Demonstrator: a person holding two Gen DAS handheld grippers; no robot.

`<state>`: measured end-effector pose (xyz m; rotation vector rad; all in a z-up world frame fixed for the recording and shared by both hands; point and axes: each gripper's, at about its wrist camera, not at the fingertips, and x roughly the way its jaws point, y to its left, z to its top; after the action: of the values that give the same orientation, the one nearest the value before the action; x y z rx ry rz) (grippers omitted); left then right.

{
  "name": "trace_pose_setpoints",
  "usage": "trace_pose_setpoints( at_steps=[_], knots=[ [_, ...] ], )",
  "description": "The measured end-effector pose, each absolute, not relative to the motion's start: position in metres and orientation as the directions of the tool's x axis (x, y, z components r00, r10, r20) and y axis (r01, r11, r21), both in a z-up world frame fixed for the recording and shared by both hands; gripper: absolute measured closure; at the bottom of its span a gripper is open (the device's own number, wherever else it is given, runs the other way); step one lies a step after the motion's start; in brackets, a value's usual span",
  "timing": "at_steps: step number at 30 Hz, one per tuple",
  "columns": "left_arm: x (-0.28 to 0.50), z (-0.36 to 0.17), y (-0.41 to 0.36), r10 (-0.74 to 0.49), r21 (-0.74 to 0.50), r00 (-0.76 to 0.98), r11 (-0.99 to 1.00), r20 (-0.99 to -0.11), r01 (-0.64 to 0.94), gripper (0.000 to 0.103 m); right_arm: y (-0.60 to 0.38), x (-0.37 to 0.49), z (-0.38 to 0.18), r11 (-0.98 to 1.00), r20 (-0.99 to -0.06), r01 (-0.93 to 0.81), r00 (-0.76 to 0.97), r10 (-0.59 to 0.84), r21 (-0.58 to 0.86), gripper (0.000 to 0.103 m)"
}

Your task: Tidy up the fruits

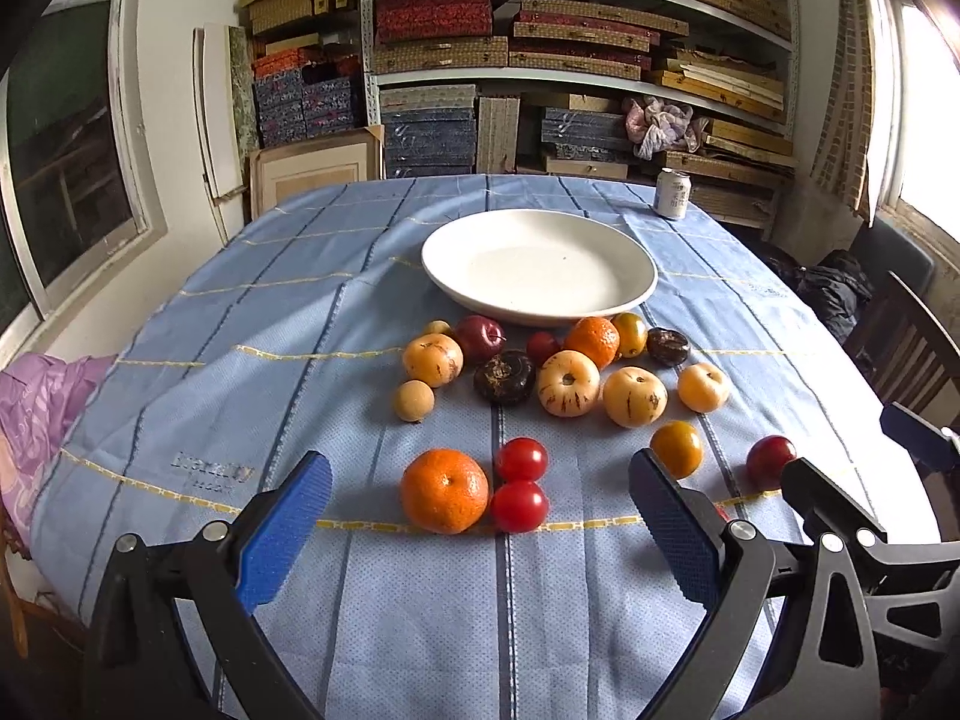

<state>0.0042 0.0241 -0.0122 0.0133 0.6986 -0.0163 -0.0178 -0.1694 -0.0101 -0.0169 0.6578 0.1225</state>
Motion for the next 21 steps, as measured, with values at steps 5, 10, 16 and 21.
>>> trace_pose_setpoints(
  at_steps=[5, 10, 16, 21],
  knots=[
    [0.004, -0.018, 0.024, -0.058, -0.031, 0.738, 0.998, -0.673, 0.050, 0.004, -0.172, -0.022, -0.008, 0.994, -0.609, -0.103, 0.787, 0.095, 0.023, 0.004],
    [0.001, -0.017, 0.022, -0.048, -0.012, 0.751, 0.998, -0.659, 0.054, 0.004, -0.177, -0.024, -0.007, 0.992, -0.626, -0.094, 0.769, 0.129, 0.089, 0.004],
    [0.000, -0.014, 0.021, -0.020, 0.020, 0.766, 0.999, -0.642, 0.043, 0.004, -0.176, -0.025, -0.007, 0.994, -0.624, -0.093, 0.773, 0.113, 0.065, 0.004],
    [0.003, -0.015, 0.026, -0.025, 0.010, 0.759, 0.999, -0.651, 0.041, 0.004, -0.181, -0.017, -0.008, 0.994, -0.633, -0.075, 0.767, 0.109, 0.080, 0.004]
  ],
)
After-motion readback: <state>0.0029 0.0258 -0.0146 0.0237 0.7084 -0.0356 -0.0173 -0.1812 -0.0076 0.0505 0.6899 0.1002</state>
